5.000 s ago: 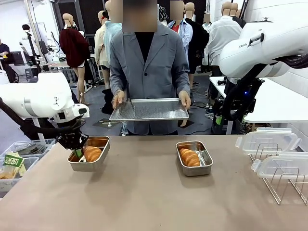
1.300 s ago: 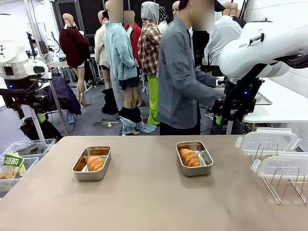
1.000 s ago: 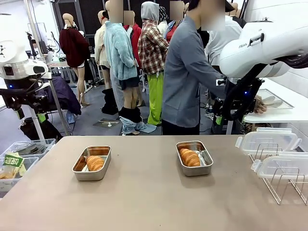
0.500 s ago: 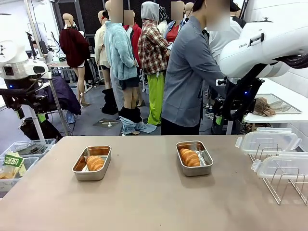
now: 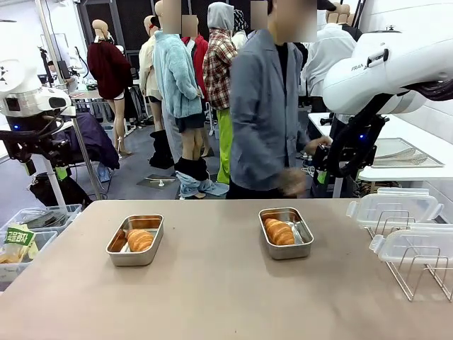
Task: Place the bread in airtight containers.
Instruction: Pick up one Airtight Container lid and hand it to the human.
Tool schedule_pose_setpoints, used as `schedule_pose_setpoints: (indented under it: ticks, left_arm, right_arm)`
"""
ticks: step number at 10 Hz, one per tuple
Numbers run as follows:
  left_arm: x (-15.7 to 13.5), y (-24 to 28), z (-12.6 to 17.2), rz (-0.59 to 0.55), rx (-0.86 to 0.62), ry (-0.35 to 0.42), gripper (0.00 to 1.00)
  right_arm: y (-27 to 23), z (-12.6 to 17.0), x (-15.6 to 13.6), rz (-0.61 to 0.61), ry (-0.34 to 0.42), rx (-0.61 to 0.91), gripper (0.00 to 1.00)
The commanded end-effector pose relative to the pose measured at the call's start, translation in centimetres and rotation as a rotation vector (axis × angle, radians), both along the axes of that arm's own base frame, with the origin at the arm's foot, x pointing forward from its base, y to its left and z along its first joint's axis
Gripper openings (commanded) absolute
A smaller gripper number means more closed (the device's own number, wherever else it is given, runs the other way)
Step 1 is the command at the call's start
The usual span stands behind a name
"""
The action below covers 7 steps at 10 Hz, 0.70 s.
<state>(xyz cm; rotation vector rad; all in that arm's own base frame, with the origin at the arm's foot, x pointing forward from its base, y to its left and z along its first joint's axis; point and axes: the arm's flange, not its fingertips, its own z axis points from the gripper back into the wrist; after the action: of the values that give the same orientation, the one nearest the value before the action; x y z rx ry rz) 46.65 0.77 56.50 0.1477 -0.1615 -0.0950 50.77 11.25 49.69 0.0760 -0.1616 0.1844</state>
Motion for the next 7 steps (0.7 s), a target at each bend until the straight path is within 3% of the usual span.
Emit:
schedule_pose_setpoints:
  ticks: [1, 7]
  left_arm:
    - [-0.01, -0.13, -0.05, 0.016, 0.009, -0.015, 0.81]
    - [-0.01, -0.13, -0.05, 0.016, 0.009, -0.015, 0.81]
  right_arm:
    - [0.11, -0.12, -0.06, -0.005, 0.005, 0.018, 1.0]
    - [0.11, -0.12, -0.06, -0.005, 0.005, 0.018, 1.0]
